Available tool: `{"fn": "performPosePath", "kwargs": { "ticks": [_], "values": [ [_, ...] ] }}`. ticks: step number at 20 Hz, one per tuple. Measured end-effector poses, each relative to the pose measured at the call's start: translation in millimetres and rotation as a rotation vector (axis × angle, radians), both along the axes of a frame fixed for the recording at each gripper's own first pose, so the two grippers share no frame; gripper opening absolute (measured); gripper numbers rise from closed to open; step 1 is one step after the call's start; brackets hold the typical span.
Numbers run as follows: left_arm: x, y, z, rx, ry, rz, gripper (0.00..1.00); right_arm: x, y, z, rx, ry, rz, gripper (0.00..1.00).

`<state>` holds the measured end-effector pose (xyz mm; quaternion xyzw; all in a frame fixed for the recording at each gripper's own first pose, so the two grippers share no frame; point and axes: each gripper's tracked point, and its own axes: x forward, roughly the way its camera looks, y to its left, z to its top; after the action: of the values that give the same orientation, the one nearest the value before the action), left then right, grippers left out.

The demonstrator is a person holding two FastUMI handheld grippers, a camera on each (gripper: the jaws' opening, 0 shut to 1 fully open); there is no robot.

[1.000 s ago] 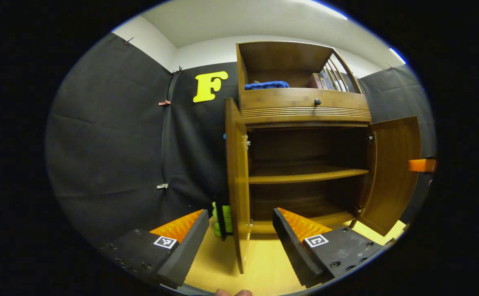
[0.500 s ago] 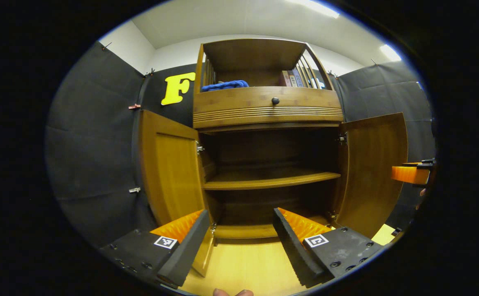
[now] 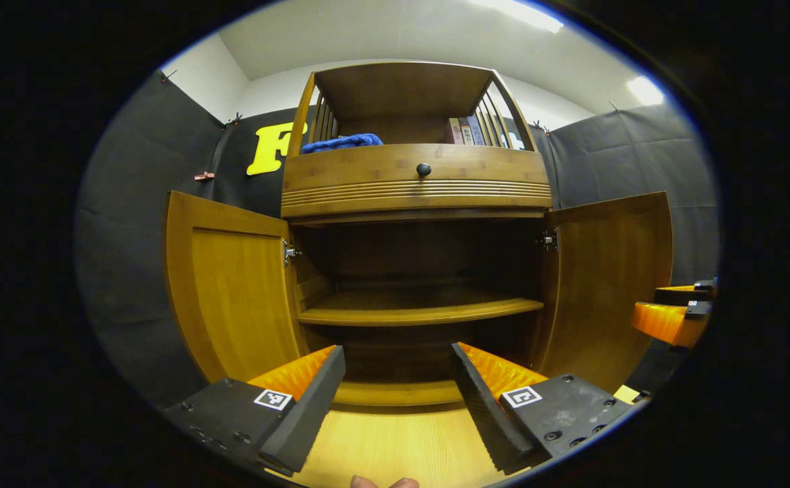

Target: Open the right door of the double-door shoe cabinet with the right hand, and open the left door with the left hand.

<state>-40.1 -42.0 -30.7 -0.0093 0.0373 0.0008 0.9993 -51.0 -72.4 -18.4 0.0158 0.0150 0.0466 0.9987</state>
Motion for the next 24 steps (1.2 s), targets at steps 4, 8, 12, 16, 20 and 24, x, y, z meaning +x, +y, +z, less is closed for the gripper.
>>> {"fn": "performPosePath", "kwargs": {
  "ticks": [4, 8, 12, 16, 20, 24],
  "values": [
    [2.8, -7.9, -2.7, 0.011, 0.002, -0.005, 0.99, 2.8, -2.4, -1.3, 0.002, -0.001, -0.001, 1.0],
    [5.3, -11.3, -5.8, 0.012, 0.002, -0.012, 0.99, 7.2, -8.0, -4.1, 0.014, 0.007, -0.016, 1.0],
    [7.3, -10.5, -6.8, 0.016, 0.003, -0.016, 0.99, 8.3, -6.3, -5.6, 0.012, 0.01, -0.013, 0.98],
    [8.5, -11.1, -8.2, 0.013, 0.003, -0.019, 0.99, 9.4, -2.9, -4.9, 0.002, 0.005, -0.005, 0.98],
    [8.9, -11.8, -9.9, 0.018, 0.001, -0.022, 0.99, 10.5, -3.0, -7.2, 0.005, 0.01, -0.006, 1.0],
    [9.5, -12.0, -10.7, 0.024, 0.002, -0.024, 0.99, 10.9, -0.8, -6.4, 0.005, 0.008, -0.002, 1.0]
  ]
}}
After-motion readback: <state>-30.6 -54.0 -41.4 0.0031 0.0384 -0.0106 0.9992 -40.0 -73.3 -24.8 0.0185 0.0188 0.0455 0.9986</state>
